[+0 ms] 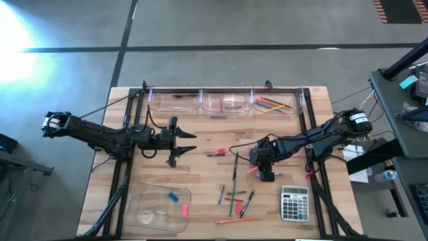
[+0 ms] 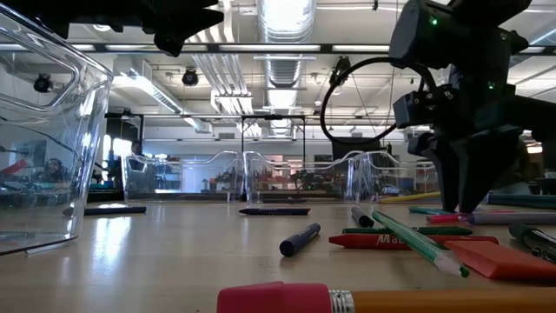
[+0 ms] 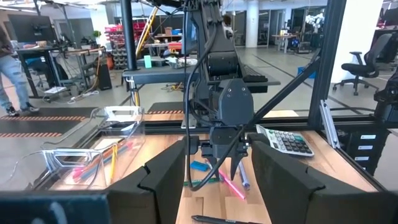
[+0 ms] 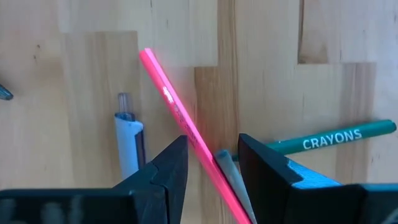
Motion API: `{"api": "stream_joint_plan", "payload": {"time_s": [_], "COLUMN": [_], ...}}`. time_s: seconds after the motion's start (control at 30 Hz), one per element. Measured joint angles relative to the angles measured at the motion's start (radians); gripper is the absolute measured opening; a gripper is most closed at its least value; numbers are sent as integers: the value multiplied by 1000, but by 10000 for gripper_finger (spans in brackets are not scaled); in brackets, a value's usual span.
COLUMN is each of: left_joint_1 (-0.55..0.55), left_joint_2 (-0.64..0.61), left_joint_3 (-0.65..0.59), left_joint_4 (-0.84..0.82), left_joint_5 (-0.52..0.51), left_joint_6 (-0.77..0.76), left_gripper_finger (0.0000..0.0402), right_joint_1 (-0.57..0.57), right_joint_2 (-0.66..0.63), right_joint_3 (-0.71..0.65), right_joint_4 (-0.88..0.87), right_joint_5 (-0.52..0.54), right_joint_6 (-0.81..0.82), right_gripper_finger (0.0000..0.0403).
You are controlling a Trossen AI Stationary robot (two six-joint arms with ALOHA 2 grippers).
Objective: Sort crayons/erasers/pens/pencils in bins
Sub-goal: Put the pink pencil into the top right transparent bin
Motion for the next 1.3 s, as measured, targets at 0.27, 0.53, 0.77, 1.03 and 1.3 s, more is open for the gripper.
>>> {"api": "stream_joint_plan", "payload": {"time_s": [0.27,0.53,0.77,1.03,1.3], "left_joint_1": [0,0,1,1,1], "left_joint_2": [0,0,0,0,0], "left_joint_3": [0,0,0,1,3], "left_joint_4": [0,0,0,1,3], "left_joint_5": [0,0,0,-1,-1], "left_joint_6": [2,1,2,2,2], "left_gripper_finger": [172,172,172,172,172], "right_joint_1": [0,2,2,9,10], "right_joint_2": [0,0,-2,-2,-1], "right_joint_3": [-40,-48,-71,-78,-81], "right_joint_4": [85,94,108,156,163], "right_joint_5": [-1,-1,1,5,27], "right_joint_6": [0,4,3,-32,-26], "right_gripper_finger": [128,128,128,127,112]}}
